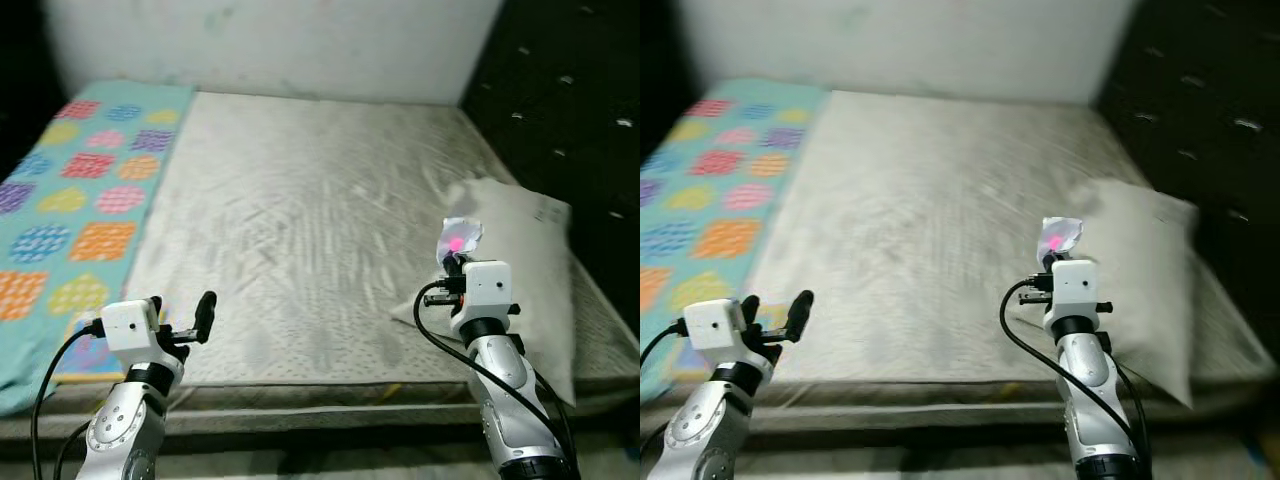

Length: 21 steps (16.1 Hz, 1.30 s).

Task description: Clean up the room

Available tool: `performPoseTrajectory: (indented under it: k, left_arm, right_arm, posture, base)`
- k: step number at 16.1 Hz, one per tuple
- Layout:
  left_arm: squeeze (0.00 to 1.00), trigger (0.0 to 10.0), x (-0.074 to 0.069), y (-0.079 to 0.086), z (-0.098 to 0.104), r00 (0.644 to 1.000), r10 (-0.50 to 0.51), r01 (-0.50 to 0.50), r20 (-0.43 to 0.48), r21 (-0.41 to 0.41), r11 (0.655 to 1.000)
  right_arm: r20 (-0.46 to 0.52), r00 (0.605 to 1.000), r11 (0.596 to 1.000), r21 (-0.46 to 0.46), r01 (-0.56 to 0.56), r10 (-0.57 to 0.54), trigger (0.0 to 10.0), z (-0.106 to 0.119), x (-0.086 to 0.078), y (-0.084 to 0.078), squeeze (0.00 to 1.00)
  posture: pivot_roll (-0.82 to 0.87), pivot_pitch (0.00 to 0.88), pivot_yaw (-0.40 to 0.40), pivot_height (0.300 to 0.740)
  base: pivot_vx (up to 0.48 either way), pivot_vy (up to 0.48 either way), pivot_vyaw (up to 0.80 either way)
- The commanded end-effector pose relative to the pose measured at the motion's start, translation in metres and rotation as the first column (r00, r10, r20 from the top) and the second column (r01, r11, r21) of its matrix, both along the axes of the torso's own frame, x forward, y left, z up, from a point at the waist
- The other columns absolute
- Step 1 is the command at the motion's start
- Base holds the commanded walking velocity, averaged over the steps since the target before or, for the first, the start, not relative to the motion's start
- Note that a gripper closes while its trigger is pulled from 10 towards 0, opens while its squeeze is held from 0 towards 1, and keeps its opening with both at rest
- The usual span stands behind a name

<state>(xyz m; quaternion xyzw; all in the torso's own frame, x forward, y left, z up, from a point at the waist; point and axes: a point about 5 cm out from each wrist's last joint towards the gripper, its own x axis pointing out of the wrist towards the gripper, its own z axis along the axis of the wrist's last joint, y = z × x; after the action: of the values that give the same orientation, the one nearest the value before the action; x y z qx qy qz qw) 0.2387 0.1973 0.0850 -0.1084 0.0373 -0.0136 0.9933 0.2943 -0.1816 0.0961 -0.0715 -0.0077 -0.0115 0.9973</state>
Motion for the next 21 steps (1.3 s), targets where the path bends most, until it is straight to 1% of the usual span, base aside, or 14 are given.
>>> performPoseTrajectory:
  k: [1, 4, 9, 10, 16, 21]
  left_arm:
    - [0.00, 10.0, -0.0007, 0.0010, 0.0019, 1.000, -0.003, 0.003, 0.000, 0.000, 1.000]
    - [0.00, 10.0, 0.0000, 0.0011, 0.0018, 1.000, -0.002, 0.002, 0.000, -0.002, 1.000]
    - [0.00, 10.0, 0.0009, 0.0043, 0.0002, 1.000, 0.027, -0.027, -0.014, -0.019, 0.999]
    - [0.00, 10.0, 0.0010, 0.0044, 0.0002, 1.000, 0.026, -0.026, -0.014, -0.018, 0.999]
    - [0.00, 10.0, 0.0023, 0.0044, -0.0001, 1.000, 0.023, -0.023, -0.016, -0.009, 1.000]
    - [0.00, 10.0, 0.0031, 0.0041, -0.0010, 1.000, 0.022, -0.022, -0.020, -0.005, 1.000]
  right_arm:
    - [-0.001, 1.000, 1.000, 0.002, -0.003, 0.003, 10.0, 0.0007, 0.0005, 0.0002, 0.00]
    - [-0.005, 1.000, 1.000, 0.002, -0.004, 0.004, 10.0, 0.0006, 0.0010, 0.0004, 0.00]
    - [-0.009, 1.000, 1.000, 0.003, -0.010, 0.010, 10.0, 0.0002, 0.0021, 0.0015, 0.00]
    - [-0.010, 1.000, 1.000, 0.004, -0.011, 0.011, 10.0, -0.0002, 0.0022, 0.0017, 0.00]
    - [-0.010, 1.000, 1.000, 0.001, -0.014, 0.014, 10.0, -0.0007, 0.0031, 0.0020, 0.00]
    - [-0.013, 1.000, 1.000, -0.001, -0.021, 0.021, 10.0, -0.0013, 0.0038, 0.0025, 0.00]
  posture:
    - [-0.12, 0.000, -0.061, 0.740]
    - [-0.12, 0.000, -0.062, 0.740]
    - [-0.12, 0.000, -0.062, 0.740]
    - [-0.12, 0.000, -0.062, 0.740]
    - [-0.12, 0.000, -0.062, 0.740]
    - [-0.12, 0.000, -0.062, 0.740]
  base:
    - [0.000, 0.000, 0.00]
    - [0.160, 0.000, 0.00]
    - [0.000, 0.000, 0.00]
    - [0.000, 0.244, 0.00]
    - [0.000, 0.351, -0.52]
    - [0.000, 0.382, 0.00]
